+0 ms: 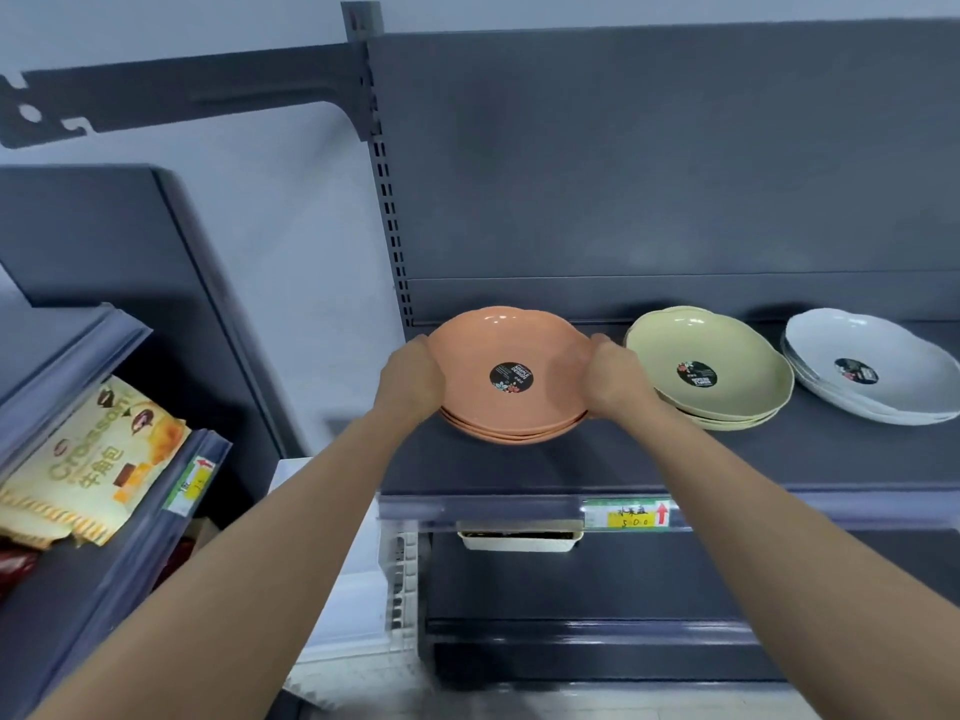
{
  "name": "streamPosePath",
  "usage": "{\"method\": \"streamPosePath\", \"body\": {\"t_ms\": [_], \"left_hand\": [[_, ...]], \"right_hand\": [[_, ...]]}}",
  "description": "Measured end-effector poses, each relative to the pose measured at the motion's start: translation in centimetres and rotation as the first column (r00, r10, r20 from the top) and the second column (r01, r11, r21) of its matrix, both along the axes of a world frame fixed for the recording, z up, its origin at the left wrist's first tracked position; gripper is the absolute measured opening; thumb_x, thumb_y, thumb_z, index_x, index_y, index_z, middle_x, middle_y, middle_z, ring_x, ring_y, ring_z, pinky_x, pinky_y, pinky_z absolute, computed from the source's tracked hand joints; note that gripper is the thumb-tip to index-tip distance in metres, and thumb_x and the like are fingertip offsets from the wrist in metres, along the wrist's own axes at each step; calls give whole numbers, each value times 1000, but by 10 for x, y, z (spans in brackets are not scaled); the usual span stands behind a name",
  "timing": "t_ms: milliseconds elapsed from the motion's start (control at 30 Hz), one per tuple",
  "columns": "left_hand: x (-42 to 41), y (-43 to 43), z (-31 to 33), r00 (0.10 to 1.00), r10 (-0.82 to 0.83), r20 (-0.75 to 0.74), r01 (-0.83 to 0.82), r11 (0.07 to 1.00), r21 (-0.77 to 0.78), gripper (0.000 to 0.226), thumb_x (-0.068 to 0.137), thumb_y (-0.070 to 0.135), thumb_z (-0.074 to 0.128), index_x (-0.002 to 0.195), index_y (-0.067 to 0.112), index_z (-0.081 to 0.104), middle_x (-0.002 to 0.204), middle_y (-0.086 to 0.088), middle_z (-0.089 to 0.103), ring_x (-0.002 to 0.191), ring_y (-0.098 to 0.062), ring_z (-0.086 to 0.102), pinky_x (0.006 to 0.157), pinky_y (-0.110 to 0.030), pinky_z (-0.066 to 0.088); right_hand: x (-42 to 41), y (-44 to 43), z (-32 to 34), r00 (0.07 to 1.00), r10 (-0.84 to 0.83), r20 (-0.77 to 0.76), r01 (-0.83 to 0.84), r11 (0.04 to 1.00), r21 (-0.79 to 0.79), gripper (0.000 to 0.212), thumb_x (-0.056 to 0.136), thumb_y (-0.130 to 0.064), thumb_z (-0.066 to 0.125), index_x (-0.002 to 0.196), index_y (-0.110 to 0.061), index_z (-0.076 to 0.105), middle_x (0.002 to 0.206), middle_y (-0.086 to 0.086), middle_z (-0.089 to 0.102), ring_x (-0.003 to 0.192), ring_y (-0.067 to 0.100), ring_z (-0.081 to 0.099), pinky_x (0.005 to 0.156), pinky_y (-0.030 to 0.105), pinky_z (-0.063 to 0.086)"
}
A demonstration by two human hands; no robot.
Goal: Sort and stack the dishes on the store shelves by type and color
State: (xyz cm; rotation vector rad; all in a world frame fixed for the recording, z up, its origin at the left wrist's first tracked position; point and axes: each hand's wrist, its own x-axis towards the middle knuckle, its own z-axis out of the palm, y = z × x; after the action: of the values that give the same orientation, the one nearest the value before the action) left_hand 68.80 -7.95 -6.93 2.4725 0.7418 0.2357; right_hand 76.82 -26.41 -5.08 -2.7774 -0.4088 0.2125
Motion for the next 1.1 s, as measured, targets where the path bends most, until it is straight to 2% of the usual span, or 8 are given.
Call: {"method": "streamPosePath", "body": {"t_ms": [133,233,433,600,733,900,967,1100], "left_hand": [[16,-1,-11,996,62,-58,-63,998,-18,28,91,1,36,114,-2,52,115,-20,61,105,-38,59,84,-41,48],[24,-2,-19,992,103,-66,-106,994,-41,28,90,1,35,112,-3,52,112,-23,61,106,-42,58,88,-47,48],[33,0,-35,989,134,-57,-137,990,-46,24,90,4,32,103,6,52,105,-17,63,98,-39,58,80,-41,49],[36,4,-44,986,168,-4,-167,979,-114,31,93,11,31,109,11,58,107,-14,66,96,-36,58,84,-40,50],[37,4,-47,975,211,73,-193,961,-197,33,97,15,34,117,8,60,114,-15,65,91,-30,53,82,-34,45],[36,3,-49,974,216,68,-199,960,-195,34,97,13,39,126,5,54,121,-17,62,108,-36,56,87,-36,45],[36,3,-48,978,202,42,-191,964,-185,35,95,11,40,127,4,53,122,-17,61,111,-37,56,89,-37,46],[34,6,-41,980,199,27,-193,970,-148,21,94,12,43,107,4,57,116,-18,63,104,-38,58,87,-41,49]], "right_hand": [[22,5,-14,999,24,-40,-25,999,-38,42,86,-1,57,125,3,42,124,22,60,116,37,59,90,38,46],[34,6,-23,996,43,-79,-47,998,-42,41,87,-1,56,124,2,42,125,22,59,116,37,58,90,38,45],[48,7,-30,989,69,-128,-79,994,-69,50,81,4,61,127,2,40,127,24,57,118,38,57,88,38,47],[53,9,-34,984,80,-156,-92,993,-69,52,79,6,62,126,2,40,128,24,55,117,40,57,87,39,47],[55,10,-38,984,70,-165,-74,997,-19,47,83,5,58,126,3,40,127,25,55,117,40,56,87,39,47],[53,9,-44,987,55,-153,-58,998,-11,44,83,4,57,125,2,43,126,24,56,115,39,58,87,38,48],[52,8,-45,988,53,-142,-53,999,10,38,86,2,50,124,2,45,125,24,57,113,40,59,86,39,49],[48,1,-36,998,64,-25,-63,998,18,25,90,-4,41,113,-1,50,122,24,59,112,40,58,85,37,46]]}}
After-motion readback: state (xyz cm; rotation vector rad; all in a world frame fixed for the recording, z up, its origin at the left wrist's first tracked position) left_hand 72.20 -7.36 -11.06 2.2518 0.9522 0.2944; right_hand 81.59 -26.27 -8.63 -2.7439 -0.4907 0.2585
